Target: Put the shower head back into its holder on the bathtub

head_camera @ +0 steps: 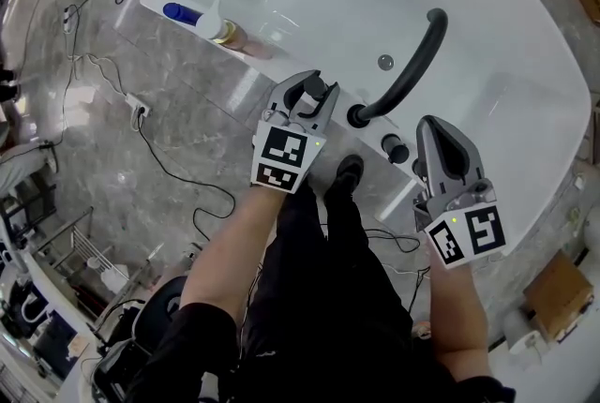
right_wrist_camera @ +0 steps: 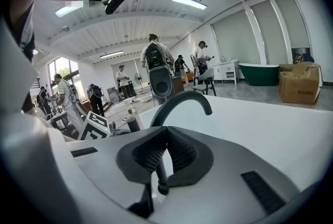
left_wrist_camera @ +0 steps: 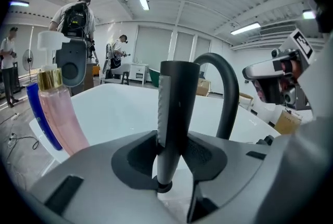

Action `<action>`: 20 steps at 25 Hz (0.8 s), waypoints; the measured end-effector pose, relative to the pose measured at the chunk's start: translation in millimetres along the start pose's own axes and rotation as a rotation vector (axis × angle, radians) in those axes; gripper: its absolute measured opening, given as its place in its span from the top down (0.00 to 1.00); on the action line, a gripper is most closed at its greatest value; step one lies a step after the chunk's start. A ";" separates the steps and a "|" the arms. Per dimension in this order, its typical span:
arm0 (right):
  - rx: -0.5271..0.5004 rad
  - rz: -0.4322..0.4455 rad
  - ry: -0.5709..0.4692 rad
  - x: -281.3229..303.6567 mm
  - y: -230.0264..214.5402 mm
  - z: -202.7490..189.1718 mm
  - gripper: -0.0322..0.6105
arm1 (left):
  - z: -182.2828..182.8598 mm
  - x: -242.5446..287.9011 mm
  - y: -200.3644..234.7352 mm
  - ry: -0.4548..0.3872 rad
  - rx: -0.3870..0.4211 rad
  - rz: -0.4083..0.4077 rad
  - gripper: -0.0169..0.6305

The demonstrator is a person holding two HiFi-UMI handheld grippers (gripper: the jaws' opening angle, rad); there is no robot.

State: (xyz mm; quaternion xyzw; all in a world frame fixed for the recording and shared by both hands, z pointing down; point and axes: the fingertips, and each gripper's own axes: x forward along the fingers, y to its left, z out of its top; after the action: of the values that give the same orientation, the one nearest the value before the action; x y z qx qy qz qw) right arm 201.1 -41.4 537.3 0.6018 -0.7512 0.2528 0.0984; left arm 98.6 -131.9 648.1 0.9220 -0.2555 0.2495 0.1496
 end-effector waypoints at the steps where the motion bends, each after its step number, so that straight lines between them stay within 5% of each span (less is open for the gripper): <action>1: -0.001 0.003 0.001 0.4 -0.1 -1.0 0.93 | -4.6 2.8 0.6 0.006 -0.001 0.004 0.75; 11: 0.010 0.017 0.006 -11.8 2.2 -5.4 0.93 | -38.4 10.4 -0.2 0.081 -0.004 0.031 0.74; 20: 0.014 0.034 -0.013 -43.6 21.0 23.1 0.93 | 1.2 -27.2 -14.6 0.061 0.018 0.057 0.62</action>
State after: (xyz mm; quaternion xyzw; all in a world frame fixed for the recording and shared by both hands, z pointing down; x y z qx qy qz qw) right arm 195.9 -12.6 492.4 0.5914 -0.7601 0.2557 0.0849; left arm 86.8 -109.5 630.4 0.9076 -0.2750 0.2838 0.1417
